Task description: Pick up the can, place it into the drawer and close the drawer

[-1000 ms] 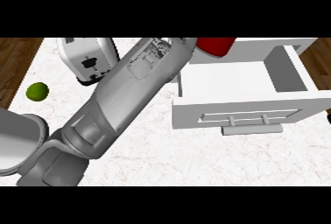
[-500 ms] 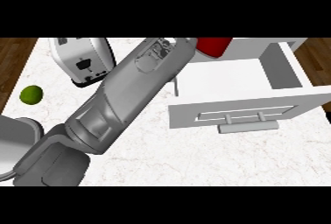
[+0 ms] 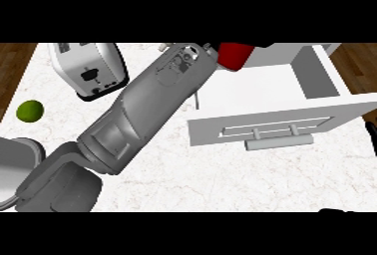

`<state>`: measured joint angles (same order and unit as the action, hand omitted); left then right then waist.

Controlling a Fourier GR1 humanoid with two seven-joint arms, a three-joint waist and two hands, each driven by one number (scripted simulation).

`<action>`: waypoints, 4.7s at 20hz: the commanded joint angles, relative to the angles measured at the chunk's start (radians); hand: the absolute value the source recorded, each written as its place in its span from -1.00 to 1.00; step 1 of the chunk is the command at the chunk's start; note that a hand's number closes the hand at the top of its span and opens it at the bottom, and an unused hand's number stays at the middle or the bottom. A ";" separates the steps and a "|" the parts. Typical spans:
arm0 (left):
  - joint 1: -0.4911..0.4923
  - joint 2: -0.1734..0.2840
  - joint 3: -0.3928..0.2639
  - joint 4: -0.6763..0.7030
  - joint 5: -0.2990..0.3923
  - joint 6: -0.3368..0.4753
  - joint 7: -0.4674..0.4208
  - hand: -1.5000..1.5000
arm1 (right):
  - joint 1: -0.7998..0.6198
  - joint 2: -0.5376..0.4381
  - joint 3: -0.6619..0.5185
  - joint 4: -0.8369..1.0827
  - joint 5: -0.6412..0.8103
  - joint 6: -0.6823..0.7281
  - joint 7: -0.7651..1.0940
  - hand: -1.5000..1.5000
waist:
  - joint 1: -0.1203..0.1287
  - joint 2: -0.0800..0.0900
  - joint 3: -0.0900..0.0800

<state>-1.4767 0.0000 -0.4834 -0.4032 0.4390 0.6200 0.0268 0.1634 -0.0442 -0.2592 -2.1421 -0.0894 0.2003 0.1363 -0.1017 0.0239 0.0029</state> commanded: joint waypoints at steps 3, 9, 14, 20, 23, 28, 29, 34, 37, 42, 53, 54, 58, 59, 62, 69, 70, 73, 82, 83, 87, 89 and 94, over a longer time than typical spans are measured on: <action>0.048 0.000 -0.079 0.018 0.033 0.051 -0.040 1.00 | -0.045 -0.004 0.019 0.003 0.008 -0.004 0.008 -1.00 | -0.021 0.007 0.000; 0.037 0.000 -0.122 0.030 0.053 0.068 -0.043 -1.00 | -0.079 -0.043 -0.018 0.034 -0.017 0.006 0.024 -1.00 | -0.025 0.008 0.000; 0.046 0.000 -0.131 0.056 0.078 0.101 -0.063 -1.00 | -0.039 -0.022 0.009 -0.005 -0.001 0.008 0.019 -1.00 | -0.031 0.007 0.000; 0.059 0.000 -0.144 0.052 0.110 0.128 -0.093 -1.00 | -0.074 -0.018 0.006 0.025 -0.007 -0.001 0.006 -1.00 | -0.031 0.011 0.000; 0.031 0.000 -0.151 0.045 0.128 0.157 -0.071 -1.00 | -0.072 -0.004 0.046 -0.018 0.056 -0.018 -0.001 -1.00 | -0.038 0.010 0.000; 0.065 0.000 -0.124 0.027 0.178 0.179 -0.107 -1.00 | -0.049 -0.090 0.034 -0.100 0.171 0.008 -0.025 -1.00 | -0.031 0.005 -0.002; 0.056 0.000 -0.125 0.031 0.183 0.163 -0.102 -1.00 | -0.046 -0.086 0.053 -0.092 0.213 0.005 -0.053 -1.00 | -0.025 0.007 -0.001; 0.048 0.000 -0.102 0.011 0.236 0.177 -0.121 -1.00 | -0.080 -0.128 0.082 -0.092 0.303 0.012 -0.087 -1.00 | -0.007 0.004 -0.001; 0.002 0.000 -0.112 -0.013 0.257 0.196 -0.092 -1.00 | -0.120 -0.161 0.086 -0.050 0.361 0.010 -0.124 -1.00 | 0.012 -0.001 -0.001; 0.016 0.000 -0.113 -0.021 0.262 0.212 -0.160 -1.00 | -0.183 -0.202 0.148 -0.008 0.568 -0.027 -0.112 -1.00 | 0.045 -0.003 -0.002; 0.052 0.032 -0.101 -0.056 0.250 0.181 -0.133 -1.00 | -0.191 -0.199 0.380 0.233 1.034 -0.174 -0.147 -1.00 | 0.109 -0.021 -0.003; 0.023 0.014 -0.113 -0.078 0.240 0.207 -0.088 -1.00 | -0.222 -0.203 0.398 0.267 1.071 -0.175 -0.135 -1.00 | 0.117 -0.025 -0.003; 0.041 0.092 -0.113 -0.111 0.209 0.191 -0.028 -1.00 | -0.252 -0.185 0.363 0.379 1.110 -0.249 -0.140 -1.00 | 0.115 -0.028 -0.003; 0.039 0.061 -0.080 -0.079 0.216 0.185 -0.068 -1.00 | -0.292 -0.124 0.414 0.454 1.159 -0.317 -0.141 -1.00 | 0.107 -0.020 -0.002; 0.095 0.119 -0.117 -0.209 0.190 0.202 0.000 -1.00 | -0.316 -0.118 0.344 0.595 1.126 -0.397 -0.193 -1.00 | 0.135 -0.030 -0.002; 0.162 0.257 -0.124 -0.350 0.153 0.157 0.097 -1.00 | -0.433 -0.099 0.301 0.866 1.178 -0.540 -0.245 -1.00 | 0.140 -0.025 -0.002; 0.169 0.264 -0.141 -0.389 0.146 0.180 0.138 -1.00 | -0.481 -0.091 0.293 0.899 1.194 -0.534 -0.217 -1.00 | 0.153 -0.028 -0.002; 0.199 0.294 -0.133 -0.414 0.125 0.169 0.130 -1.00 | -0.554 -0.118 0.263 0.970 1.193 -0.527 -0.233 -1.00 | 0.137 -0.024 -0.002; 0.234 0.376 -0.158 -0.601 0.109 0.185 0.274 -1.00 | -0.706 -0.096 0.199 1.280 1.299 -0.766 -0.236 -1.00 | 0.174 -0.021 0.000; 0.289 0.399 -0.135 -0.585 0.115 0.155 0.216 -1.00 | -0.733 -0.092 0.173 1.303 1.265 -0.795 -0.257 -1.00 | 0.171 -0.012 -0.001; 0.381 0.461 -0.140 -0.713 0.108 0.146 0.236 -1.00 | -0.845 -0.093 0.145 1.410 1.289 -0.824 -0.233 -1.00 | 0.182 -0.018 -0.002; 0.365 0.450 -0.144 -0.698 0.092 0.148 0.244 -1.00 | -0.920 -0.092 0.148 1.487 1.334 -0.832 -0.203 -1.00 | 0.175 -0.012 -0.001; 0.437 0.474 -0.156 -0.790 0.072 0.175 0.280 -1.00 | -1.015 -0.115 0.094 1.623 1.306 -0.905 -0.239 -1.00 | 0.179 -0.010 -0.001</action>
<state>-1.0790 0.4626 -0.6263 -1.1393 0.5326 0.7759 0.2809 -0.7621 -0.1783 -0.1454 -0.6560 1.2140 -0.6756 -0.1053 0.0716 -0.0019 -0.0093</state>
